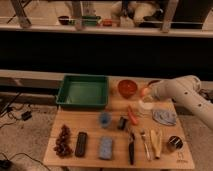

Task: Place apple in paper cup

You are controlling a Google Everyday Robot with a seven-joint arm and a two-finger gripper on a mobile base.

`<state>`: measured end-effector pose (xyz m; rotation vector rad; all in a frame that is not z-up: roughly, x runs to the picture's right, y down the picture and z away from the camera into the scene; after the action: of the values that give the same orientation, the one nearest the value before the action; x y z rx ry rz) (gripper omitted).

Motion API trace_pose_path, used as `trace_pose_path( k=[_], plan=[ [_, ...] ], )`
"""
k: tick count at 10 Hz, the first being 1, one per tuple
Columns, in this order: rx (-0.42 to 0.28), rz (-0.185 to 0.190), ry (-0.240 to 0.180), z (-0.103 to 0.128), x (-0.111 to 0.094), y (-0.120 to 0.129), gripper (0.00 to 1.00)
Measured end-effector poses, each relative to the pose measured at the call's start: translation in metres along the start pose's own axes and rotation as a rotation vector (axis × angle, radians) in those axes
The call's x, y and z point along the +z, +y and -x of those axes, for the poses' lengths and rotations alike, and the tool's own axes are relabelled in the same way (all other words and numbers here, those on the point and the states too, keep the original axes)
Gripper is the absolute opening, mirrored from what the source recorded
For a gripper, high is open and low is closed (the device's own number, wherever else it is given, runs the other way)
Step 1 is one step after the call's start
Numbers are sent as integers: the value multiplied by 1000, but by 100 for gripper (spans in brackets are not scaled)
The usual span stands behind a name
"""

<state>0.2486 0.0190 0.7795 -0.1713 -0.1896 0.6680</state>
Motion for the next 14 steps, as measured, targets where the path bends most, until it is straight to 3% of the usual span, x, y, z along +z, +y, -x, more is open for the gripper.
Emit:
trace_pose_path(
  k=[9,14],
  plan=[
    [28,-23,27,-13,-1,-1,8],
    [28,-23,27,-13,-1,-1,56]
  ],
)
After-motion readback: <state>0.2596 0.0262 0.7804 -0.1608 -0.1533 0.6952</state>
